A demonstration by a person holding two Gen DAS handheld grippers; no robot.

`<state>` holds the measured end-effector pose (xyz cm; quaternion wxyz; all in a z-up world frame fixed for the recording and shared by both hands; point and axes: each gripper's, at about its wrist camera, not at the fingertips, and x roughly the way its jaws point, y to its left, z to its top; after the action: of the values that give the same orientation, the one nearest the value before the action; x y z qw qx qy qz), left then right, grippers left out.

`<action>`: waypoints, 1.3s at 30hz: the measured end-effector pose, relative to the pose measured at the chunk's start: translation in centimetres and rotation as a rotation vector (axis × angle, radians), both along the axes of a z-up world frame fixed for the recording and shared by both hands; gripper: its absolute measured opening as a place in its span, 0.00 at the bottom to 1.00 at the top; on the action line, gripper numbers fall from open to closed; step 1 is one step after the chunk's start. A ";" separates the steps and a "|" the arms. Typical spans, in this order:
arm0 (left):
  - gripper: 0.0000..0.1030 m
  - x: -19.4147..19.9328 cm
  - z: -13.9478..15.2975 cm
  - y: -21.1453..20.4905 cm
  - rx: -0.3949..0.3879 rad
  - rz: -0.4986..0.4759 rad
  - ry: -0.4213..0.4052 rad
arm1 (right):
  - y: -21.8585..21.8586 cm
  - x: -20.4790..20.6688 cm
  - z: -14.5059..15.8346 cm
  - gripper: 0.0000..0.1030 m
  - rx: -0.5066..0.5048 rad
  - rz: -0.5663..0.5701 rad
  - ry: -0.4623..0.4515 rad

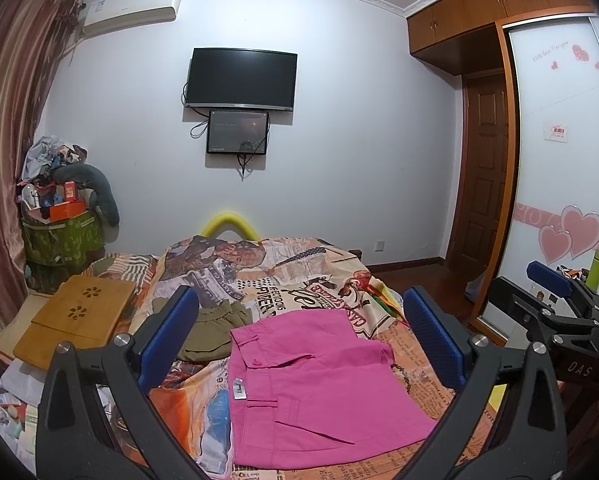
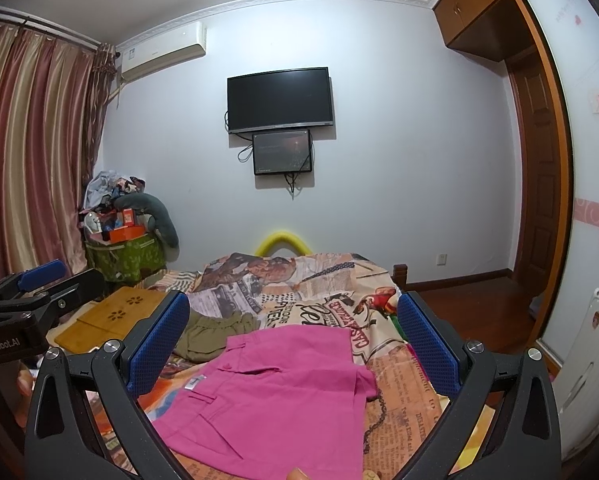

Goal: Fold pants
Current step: 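Lower both tools to the pink trousers' waistband and hem edges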

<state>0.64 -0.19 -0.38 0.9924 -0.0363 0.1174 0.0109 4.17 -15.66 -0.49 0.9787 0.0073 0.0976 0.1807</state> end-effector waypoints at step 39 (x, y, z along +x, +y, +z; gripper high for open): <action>1.00 20.8 -14.6 8.0 -0.053 0.119 0.561 | -2.8 14.2 -11.5 1.00 -0.157 -0.058 0.428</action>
<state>21.44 7.79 -14.94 0.9174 -0.0646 0.3852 0.0759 18.42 -18.44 -12.03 0.9380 -0.0277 0.3164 0.1388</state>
